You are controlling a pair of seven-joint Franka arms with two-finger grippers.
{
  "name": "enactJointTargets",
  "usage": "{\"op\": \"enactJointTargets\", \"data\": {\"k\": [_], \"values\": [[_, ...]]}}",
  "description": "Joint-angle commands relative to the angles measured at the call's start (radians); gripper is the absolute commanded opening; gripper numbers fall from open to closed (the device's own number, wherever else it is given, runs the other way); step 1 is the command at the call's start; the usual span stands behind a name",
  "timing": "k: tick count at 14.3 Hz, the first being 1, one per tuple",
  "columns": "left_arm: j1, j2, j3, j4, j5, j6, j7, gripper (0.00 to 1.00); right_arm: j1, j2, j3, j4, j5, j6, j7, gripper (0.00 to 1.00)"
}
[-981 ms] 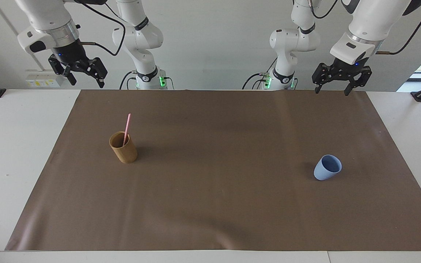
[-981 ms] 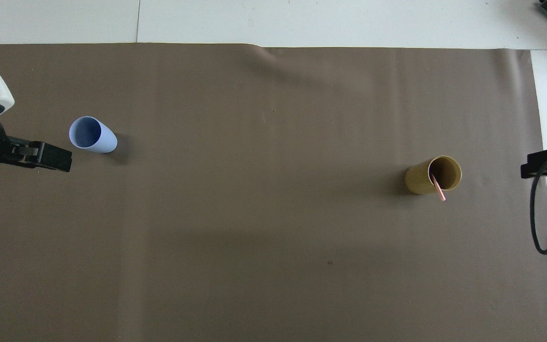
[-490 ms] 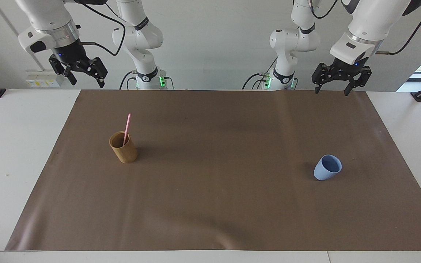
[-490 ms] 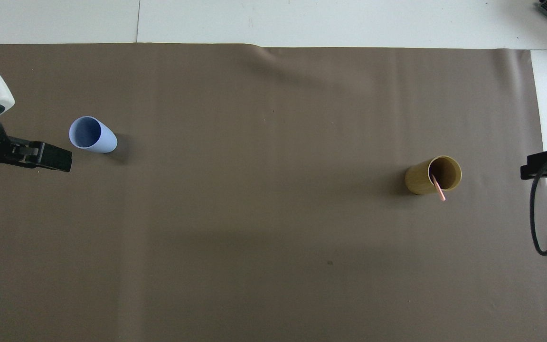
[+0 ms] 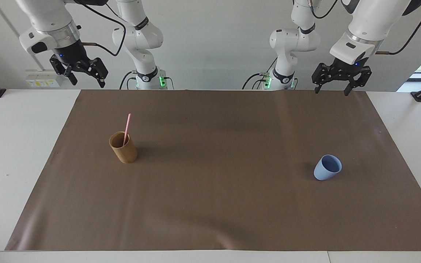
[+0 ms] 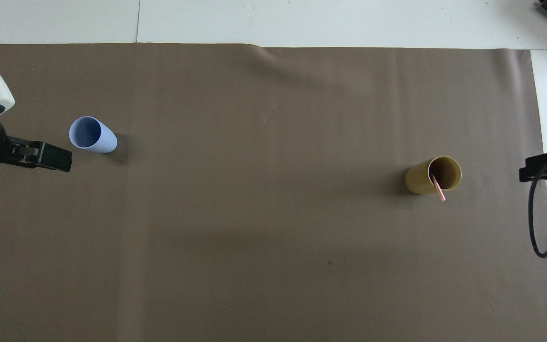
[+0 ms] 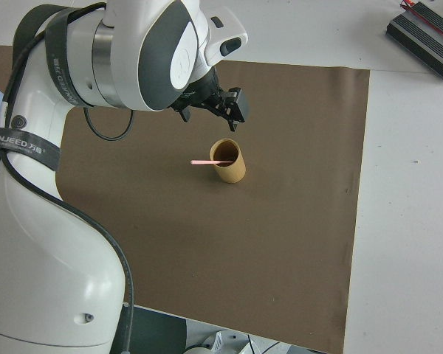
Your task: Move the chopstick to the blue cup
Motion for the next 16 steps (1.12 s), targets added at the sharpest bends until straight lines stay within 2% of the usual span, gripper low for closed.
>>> {"op": "enactJointTargets", "data": {"k": [1, 16], "values": [[0.004, -0.019, 0.002, -0.021, -0.012, 0.017, 0.013, 1.0, -0.009, -0.035, 0.002, -0.045, 0.005, 0.026, -0.027, 1.0], [0.004, -0.017, 0.002, -0.021, -0.014, 0.029, 0.019, 1.0, -0.009, -0.035, 0.002, -0.045, 0.01, 0.026, -0.027, 1.0]]}}
